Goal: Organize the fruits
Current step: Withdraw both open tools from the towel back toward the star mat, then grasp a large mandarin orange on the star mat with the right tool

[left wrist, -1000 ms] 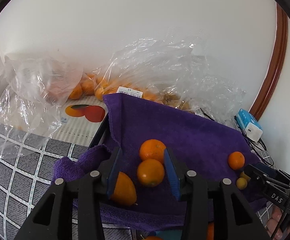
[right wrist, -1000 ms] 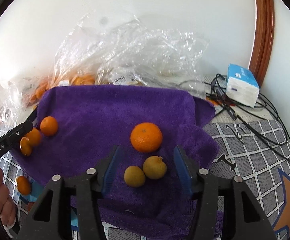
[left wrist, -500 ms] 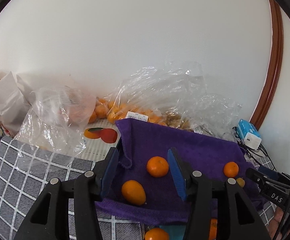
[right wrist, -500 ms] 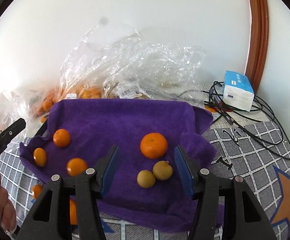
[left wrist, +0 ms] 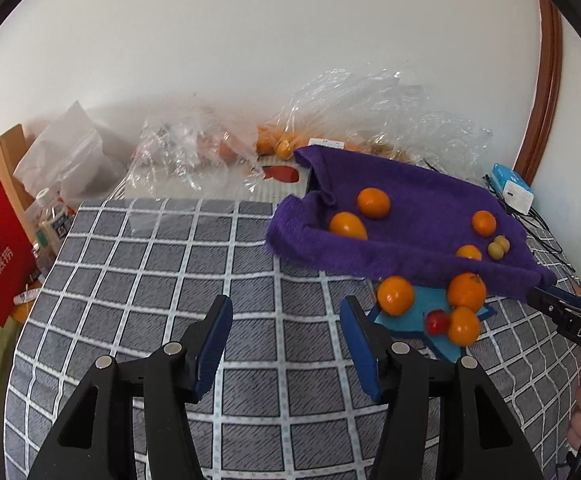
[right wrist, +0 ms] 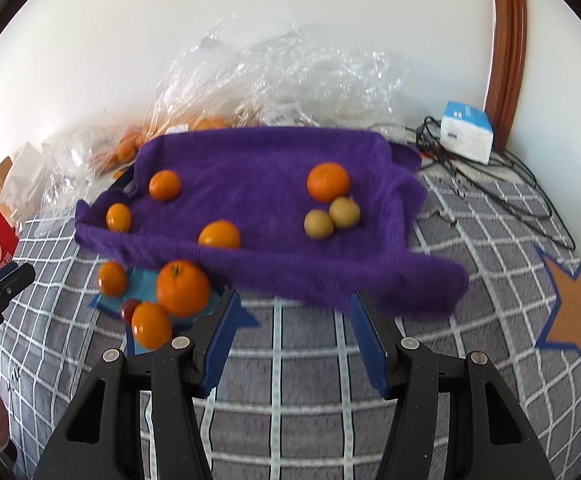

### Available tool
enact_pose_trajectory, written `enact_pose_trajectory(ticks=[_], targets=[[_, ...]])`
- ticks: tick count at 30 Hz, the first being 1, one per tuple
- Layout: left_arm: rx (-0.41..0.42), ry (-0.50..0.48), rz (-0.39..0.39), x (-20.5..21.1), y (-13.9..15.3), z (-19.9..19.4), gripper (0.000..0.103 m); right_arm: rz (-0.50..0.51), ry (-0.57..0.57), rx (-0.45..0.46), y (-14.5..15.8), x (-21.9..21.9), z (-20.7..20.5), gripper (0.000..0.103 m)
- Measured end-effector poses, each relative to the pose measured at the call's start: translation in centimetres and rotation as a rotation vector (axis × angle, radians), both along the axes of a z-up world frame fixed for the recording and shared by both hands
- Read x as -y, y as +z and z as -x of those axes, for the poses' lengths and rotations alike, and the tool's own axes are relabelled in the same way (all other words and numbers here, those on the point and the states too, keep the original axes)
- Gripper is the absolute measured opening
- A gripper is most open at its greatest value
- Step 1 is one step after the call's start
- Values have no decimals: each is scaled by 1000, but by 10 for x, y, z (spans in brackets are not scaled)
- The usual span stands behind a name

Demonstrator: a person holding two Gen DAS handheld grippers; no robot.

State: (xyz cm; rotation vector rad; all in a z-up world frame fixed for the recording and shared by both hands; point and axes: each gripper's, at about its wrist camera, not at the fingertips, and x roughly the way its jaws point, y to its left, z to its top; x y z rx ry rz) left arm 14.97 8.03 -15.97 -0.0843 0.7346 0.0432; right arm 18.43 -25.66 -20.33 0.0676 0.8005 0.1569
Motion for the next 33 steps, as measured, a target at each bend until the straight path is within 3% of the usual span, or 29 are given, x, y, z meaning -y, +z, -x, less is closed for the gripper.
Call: enact_pose_trajectory(ticks=[4, 9, 19, 28, 33], targets=[[-54, 16, 48, -8, -18, 4, 53, -33, 13, 2, -6, -2, 11, 56], [-57, 38, 17, -4, -33, 6, 53, -50, 53, -8, -8, -20, 14, 50], [-82, 66, 116, -18, -41, 4, 53, -83, 125, -41, -6, -58, -12, 51], [-64, 89, 121, -20, -40, 7, 54, -143, 119, -145, -26, -74, -40, 51], [-63, 79, 125, -18, -39, 8, 54, -99, 126, -141, -31, -82, -45, 49]])
